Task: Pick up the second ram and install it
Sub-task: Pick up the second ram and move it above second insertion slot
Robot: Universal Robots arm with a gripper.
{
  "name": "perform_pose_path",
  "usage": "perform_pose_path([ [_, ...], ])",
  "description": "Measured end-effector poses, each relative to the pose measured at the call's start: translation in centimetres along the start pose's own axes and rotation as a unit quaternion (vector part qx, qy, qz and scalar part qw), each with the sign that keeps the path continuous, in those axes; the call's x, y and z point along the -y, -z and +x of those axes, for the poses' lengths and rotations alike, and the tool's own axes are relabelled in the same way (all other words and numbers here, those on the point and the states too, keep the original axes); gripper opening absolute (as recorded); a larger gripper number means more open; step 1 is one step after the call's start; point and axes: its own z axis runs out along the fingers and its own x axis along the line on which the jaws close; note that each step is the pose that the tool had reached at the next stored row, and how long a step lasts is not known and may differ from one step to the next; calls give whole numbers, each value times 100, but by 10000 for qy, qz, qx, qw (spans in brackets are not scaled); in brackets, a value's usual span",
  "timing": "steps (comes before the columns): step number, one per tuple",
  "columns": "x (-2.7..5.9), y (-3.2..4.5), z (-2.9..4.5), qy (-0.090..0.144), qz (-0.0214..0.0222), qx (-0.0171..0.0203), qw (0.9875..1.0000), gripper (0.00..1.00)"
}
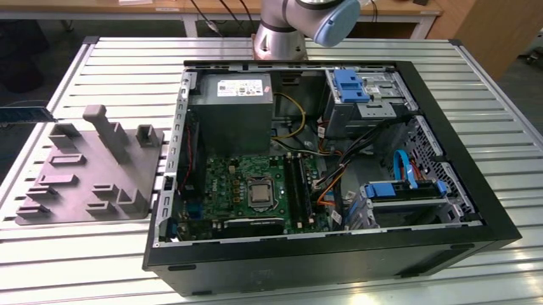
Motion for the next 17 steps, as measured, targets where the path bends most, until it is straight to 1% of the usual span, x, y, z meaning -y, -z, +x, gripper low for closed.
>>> perform_pose_path([
  [5, 1, 7, 0, 0, 0, 0, 10000, 13],
  [7, 22, 8, -1, 0, -1, 0, 10000, 13],
  [10, 91, 4, -1, 0, 0, 0, 10000, 13],
  [17, 328, -4, 1, 0, -1, 0, 10000, 13],
])
